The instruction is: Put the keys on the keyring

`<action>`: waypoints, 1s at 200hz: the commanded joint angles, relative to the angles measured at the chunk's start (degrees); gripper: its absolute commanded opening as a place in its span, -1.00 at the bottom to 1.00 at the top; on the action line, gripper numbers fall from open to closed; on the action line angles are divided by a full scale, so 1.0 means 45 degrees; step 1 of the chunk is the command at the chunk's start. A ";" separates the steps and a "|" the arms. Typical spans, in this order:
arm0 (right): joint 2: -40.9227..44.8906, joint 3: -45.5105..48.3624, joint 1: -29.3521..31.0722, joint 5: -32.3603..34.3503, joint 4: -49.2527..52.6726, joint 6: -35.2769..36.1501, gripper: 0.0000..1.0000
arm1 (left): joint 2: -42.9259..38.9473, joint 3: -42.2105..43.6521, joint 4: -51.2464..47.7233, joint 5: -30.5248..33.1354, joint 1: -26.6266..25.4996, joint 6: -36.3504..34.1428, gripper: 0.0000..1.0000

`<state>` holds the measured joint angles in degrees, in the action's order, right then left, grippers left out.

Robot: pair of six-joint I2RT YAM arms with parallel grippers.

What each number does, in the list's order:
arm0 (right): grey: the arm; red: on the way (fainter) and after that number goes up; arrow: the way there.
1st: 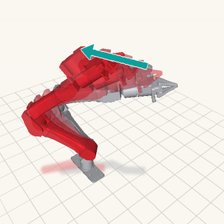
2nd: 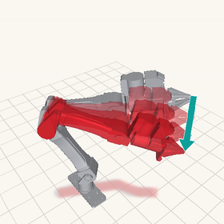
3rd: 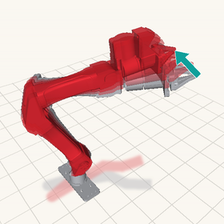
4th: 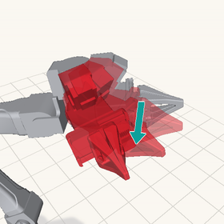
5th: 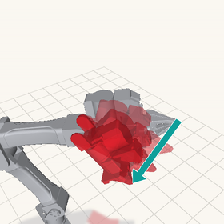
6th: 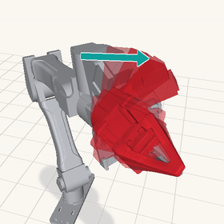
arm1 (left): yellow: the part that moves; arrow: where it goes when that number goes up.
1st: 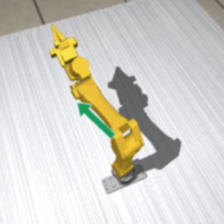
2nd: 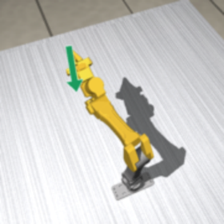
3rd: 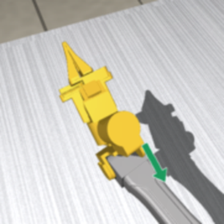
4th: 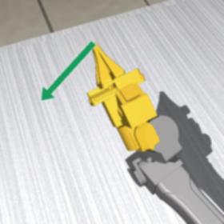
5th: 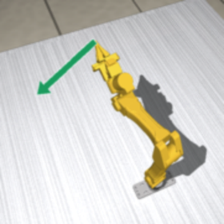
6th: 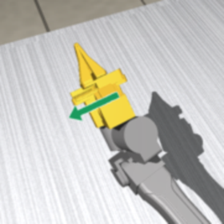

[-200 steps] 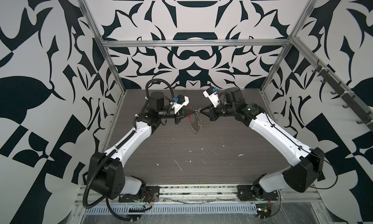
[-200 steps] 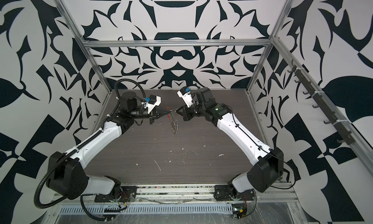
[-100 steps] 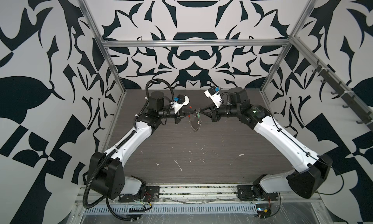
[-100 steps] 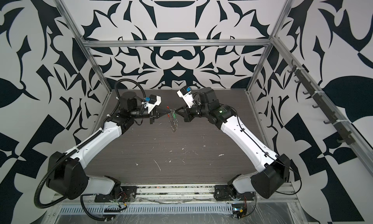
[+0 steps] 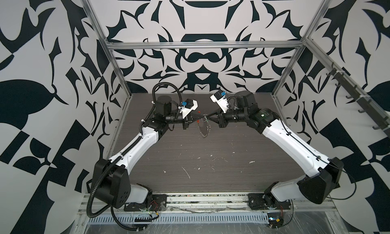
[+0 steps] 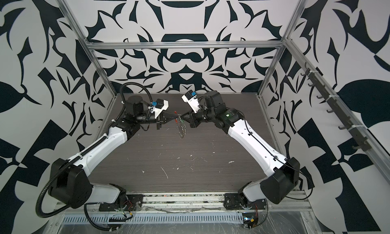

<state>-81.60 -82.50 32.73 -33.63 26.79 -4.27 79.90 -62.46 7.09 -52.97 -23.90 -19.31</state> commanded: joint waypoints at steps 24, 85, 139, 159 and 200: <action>-0.0156 -0.0529 0.0069 0.0363 -0.0229 0.0075 -1.00 | -0.0225 -0.0427 0.0240 -0.0394 -0.0010 -0.0005 -1.00; -0.0046 -0.0191 -0.0219 0.0642 -0.0418 -0.0128 -1.00 | -0.0367 -0.0408 0.0182 -0.0403 -0.0021 -0.0093 -1.00; -0.0121 0.0027 -0.0554 0.0256 -0.0509 -0.0320 -1.00 | -0.0411 -0.0418 0.0364 -0.0481 -0.0015 -0.0065 -1.00; -0.0136 0.0138 -0.0595 0.0197 -0.0598 -0.0367 -1.00 | -0.0431 -0.0361 0.0627 -0.0520 -0.0017 0.0090 -1.00; -0.0194 0.0182 -0.0704 -0.0058 -0.0633 -0.0429 -1.00 | -0.0509 -0.0058 0.1788 -0.0608 -0.0011 0.0841 -1.00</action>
<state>-82.63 -81.78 30.46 -33.76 26.83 -5.65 79.88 -62.46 9.52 -52.97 -23.81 -18.26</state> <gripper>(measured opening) 0.047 0.041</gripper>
